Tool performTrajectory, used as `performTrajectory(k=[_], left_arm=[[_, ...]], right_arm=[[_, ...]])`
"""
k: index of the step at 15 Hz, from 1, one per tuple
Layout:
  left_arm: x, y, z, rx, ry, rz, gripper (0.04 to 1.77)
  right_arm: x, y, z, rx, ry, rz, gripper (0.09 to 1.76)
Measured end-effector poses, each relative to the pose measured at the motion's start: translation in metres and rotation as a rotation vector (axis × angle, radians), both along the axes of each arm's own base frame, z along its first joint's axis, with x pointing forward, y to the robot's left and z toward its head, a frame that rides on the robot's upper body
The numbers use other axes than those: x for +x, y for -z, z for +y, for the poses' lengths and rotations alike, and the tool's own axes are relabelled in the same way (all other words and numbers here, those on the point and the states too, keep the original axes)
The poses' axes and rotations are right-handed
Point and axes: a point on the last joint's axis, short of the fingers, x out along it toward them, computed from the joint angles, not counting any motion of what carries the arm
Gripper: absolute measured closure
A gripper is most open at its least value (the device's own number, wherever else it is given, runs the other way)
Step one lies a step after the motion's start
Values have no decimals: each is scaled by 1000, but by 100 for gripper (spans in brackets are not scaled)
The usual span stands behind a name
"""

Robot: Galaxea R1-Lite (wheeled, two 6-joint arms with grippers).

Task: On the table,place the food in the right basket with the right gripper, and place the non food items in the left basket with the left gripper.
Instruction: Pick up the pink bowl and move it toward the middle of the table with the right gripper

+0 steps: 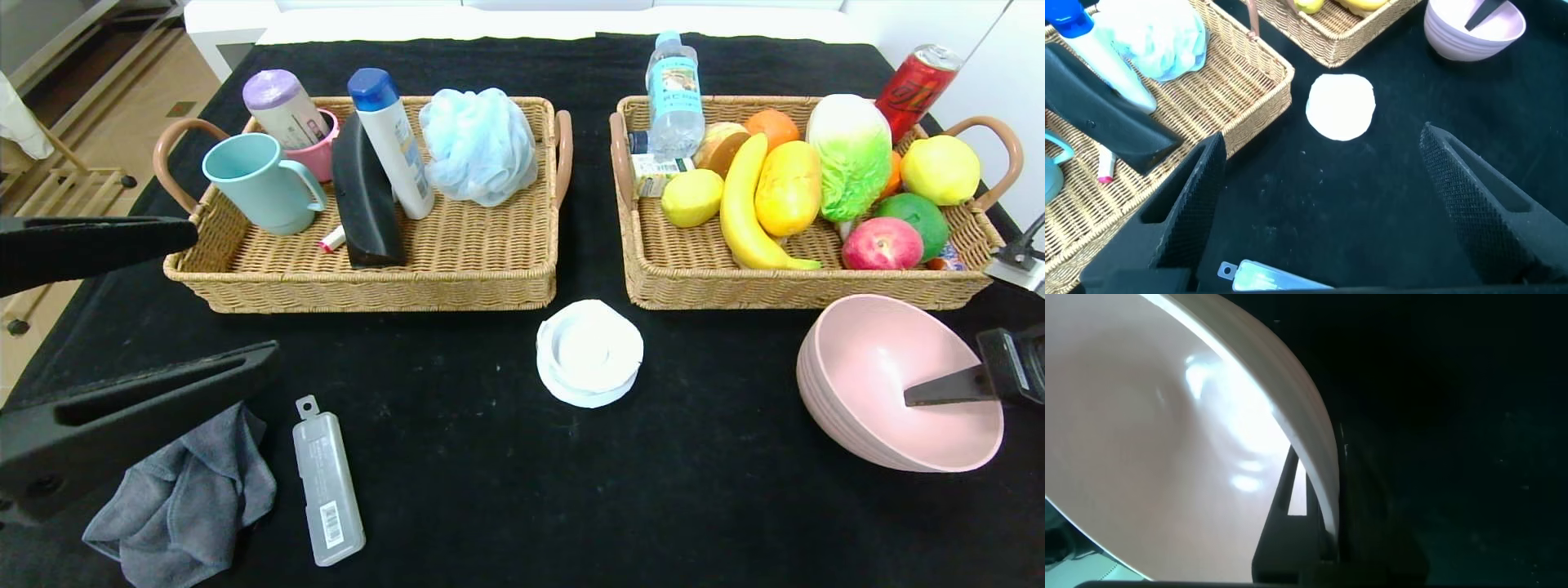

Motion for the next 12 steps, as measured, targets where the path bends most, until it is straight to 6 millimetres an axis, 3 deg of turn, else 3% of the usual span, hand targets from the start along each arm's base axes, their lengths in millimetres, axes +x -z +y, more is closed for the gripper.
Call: performTrajectory(k=[5,12], left_arm=[[0,0,0,2,0,3,9],[0,0,0,2,0,3,9]], right_arm=[[-17,-10,12,-3,-40,-68,163],[-25,-26,52,57,-144,-85,163]])
